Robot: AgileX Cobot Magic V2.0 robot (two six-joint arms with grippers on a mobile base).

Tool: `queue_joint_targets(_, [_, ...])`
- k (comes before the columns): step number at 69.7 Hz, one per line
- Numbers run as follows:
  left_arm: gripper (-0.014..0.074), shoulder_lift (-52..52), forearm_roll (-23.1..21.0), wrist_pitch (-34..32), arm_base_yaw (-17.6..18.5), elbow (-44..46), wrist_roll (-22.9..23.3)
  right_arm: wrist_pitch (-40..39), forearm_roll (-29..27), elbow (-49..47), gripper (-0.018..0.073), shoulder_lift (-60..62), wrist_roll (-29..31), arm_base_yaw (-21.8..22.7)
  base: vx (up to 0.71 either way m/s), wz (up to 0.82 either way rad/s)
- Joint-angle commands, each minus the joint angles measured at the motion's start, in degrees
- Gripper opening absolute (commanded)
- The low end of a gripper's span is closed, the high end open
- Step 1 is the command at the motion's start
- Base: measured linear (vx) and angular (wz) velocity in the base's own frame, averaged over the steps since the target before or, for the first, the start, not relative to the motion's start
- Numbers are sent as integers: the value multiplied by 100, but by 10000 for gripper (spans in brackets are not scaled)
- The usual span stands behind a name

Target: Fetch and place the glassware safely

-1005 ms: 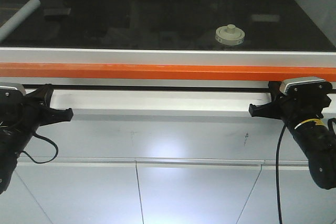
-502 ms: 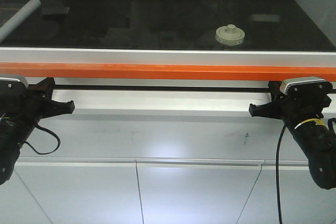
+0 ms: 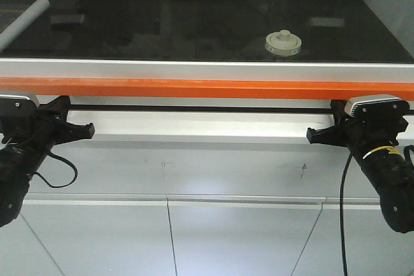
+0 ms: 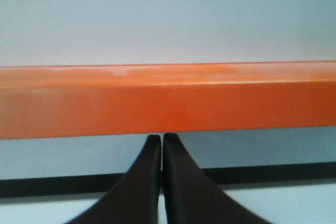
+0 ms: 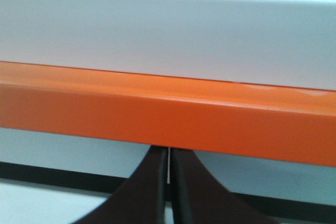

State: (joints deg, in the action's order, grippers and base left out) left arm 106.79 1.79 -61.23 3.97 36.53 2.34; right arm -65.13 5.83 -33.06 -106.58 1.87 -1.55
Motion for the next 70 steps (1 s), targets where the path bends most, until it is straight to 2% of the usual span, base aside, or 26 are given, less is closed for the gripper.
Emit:
queue_joint_targets(1, [-7, -132, -53, -489, 28, 214, 12, -571, 0, -138, -4, 217, 19, 7, 0, 0])
queue_joint_targets(22, [-7, -82, -42, -380, 28, 745, -28, -570, 0, -138, -4, 217, 19, 15, 0, 0])
queue_joint_targets(38, [-7, -82, -34, -153, 28, 753, -28, -570, 0, -138, -4, 217, 19, 15, 0, 2])
queue_joint_targets(55, [-7, -82, -21, -365, 28, 753, -28, -662, 0, -138, -4, 217, 24, 15, 0, 0])
queue_joint_targets(70, [-7, -88, 175, -465, 28, 753, -23, -883, 6, -138, -4, 233, 24, 15, 0, 0])
